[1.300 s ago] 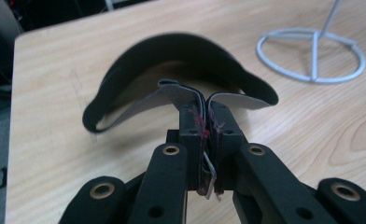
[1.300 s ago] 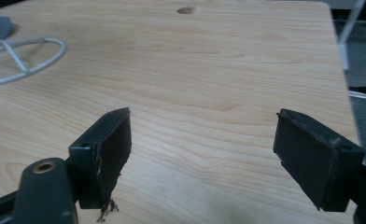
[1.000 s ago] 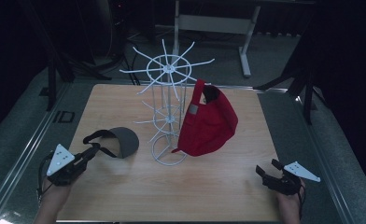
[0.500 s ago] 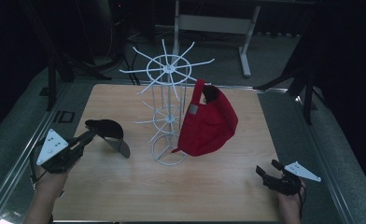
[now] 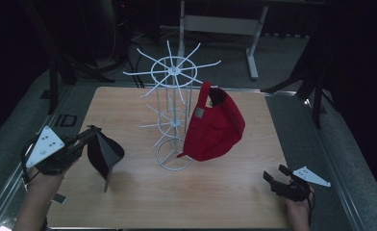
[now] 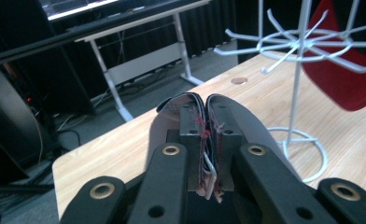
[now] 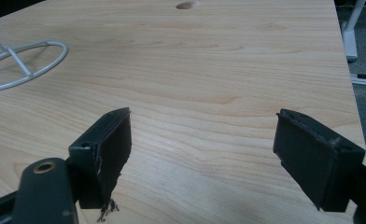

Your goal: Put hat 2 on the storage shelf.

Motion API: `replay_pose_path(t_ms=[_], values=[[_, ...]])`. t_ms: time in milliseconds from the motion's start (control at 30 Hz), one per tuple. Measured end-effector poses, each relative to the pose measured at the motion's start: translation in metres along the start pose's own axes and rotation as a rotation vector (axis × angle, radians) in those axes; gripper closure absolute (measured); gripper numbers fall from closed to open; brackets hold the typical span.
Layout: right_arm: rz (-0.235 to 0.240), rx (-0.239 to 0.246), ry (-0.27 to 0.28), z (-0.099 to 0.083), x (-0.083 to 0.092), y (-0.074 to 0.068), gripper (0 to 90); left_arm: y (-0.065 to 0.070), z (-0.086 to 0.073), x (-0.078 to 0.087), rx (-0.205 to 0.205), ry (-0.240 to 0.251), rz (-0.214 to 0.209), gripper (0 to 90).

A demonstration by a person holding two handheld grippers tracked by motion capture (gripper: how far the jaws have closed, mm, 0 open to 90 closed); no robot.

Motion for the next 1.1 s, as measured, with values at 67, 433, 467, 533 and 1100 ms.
replay_pose_path(t_ms=[67,433,467,533,1100], values=[[0.006,-0.002,-0.002,0.0,0.0,0.0,19.2,-0.001,0.006,0.006,-0.005,0.014,-0.019,85.8],[0.016,0.001,0.002,-0.001,-0.001,-0.001,19.2,-0.004,0.044,0.018,-0.105,0.0,-0.042,85.8],[0.015,-0.002,0.003,-0.001,0.0,-0.001,19.2,-0.004,0.049,0.018,-0.107,0.011,-0.044,85.8],[0.019,-0.004,0.003,-0.001,0.0,0.0,19.2,-0.006,0.06,0.019,-0.111,0.027,-0.043,85.8],[0.024,-0.006,-0.005,-0.002,-0.001,0.0,19.2,-0.014,0.129,0.039,-0.16,0.172,-0.028,85.8]])
Point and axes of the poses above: each handheld gripper's, and its own axes: x roughly backward along the jaws, z roughly out of its top, y roughly to its right, the point moved 5 cm from there along -x, roughly forward along the jaws, and after that the axes turned 12 degrees about -y, right-handed, at the moved point
